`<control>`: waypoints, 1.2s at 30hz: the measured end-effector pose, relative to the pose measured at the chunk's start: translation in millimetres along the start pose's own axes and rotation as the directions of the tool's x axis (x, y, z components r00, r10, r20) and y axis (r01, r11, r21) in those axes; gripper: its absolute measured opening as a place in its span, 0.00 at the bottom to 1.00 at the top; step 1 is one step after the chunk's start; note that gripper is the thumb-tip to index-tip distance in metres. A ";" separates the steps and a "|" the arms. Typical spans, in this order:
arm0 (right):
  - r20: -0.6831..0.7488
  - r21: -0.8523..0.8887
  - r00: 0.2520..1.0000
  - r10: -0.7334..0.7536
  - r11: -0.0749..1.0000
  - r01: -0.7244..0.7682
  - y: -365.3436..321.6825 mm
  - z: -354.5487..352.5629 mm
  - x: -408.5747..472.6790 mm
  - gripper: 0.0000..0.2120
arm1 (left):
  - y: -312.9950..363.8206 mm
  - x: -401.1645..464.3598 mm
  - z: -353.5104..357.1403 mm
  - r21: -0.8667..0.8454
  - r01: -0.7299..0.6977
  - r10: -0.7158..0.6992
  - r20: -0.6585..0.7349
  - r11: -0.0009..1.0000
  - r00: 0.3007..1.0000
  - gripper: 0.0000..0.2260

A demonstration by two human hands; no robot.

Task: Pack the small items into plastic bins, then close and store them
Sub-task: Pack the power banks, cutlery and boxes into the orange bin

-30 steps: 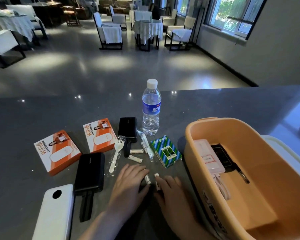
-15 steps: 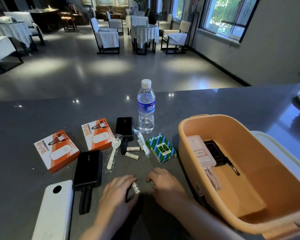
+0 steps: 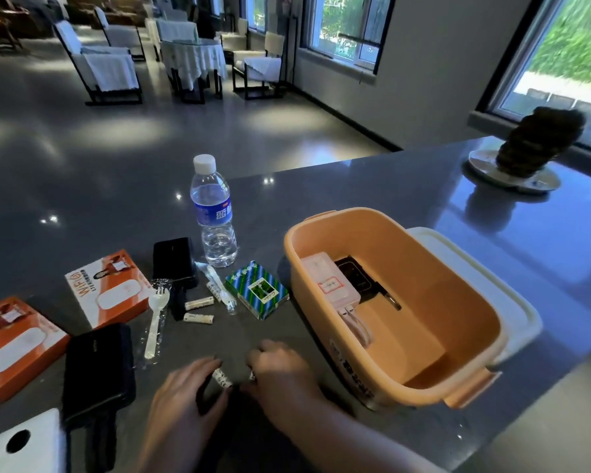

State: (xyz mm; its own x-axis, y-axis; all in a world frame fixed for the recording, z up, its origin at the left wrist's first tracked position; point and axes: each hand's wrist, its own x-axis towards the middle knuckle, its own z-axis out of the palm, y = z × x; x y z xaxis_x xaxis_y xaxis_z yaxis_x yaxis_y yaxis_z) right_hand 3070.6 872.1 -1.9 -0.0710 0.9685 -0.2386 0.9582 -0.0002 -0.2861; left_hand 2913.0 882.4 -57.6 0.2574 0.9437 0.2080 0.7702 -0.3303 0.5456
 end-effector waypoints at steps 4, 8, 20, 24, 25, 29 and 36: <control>-0.063 0.083 0.996 -0.059 0.995 0.064 -0.8 -18.7 -15.4 0.19 | 3.7 5.5 -5.2 -0.106 0.011 -0.010 0.003 0.994 1.000 0.22; -0.357 0.234 0.915 -0.189 0.930 0.284 6.6 -60.1 -46.3 0.20 | 27.3 16.9 -22.1 -0.300 0.055 -0.078 -0.063 0.952 0.995 0.22; -0.346 0.172 0.936 0.056 0.985 0.005 185.9 -146.3 -8.7 0.20 | 180.3 88.9 -16.8 -0.390 -0.160 0.109 -0.148 0.907 0.983 0.17; -0.215 -0.108 0.974 -0.073 0.993 0.051 206.5 -146.7 36.7 0.22 | 209.7 134.9 11.4 -0.296 -0.112 0.120 0.006 0.949 0.993 0.16; -0.163 -0.187 0.980 -0.110 0.979 0.079 207.4 -146.4 46.4 0.22 | 212.1 145.0 18.4 -0.249 -0.094 0.113 0.064 0.964 0.991 0.16; -0.014 -0.395 0.983 -0.181 0.904 0.161 212.5 -143.2 74.9 0.18 | 208.6 167.4 38.6 -0.102 -0.045 0.059 0.139 0.994 0.989 0.16; 0.188 -0.486 0.969 -0.159 0.843 0.233 217.8 -130.8 101.1 0.14 | 200.4 168.4 46.8 0.032 -0.075 0.069 0.146 0.997 0.987 0.16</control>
State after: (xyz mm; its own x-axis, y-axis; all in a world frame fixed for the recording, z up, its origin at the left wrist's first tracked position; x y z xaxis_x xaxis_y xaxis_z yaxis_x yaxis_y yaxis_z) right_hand 3308.3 1002.5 33.1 -0.2735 0.8920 -0.3599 0.9255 0.3460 0.1541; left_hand 3138.0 976.0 48.8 0.3926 0.9112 0.1248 0.7669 -0.3993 0.5024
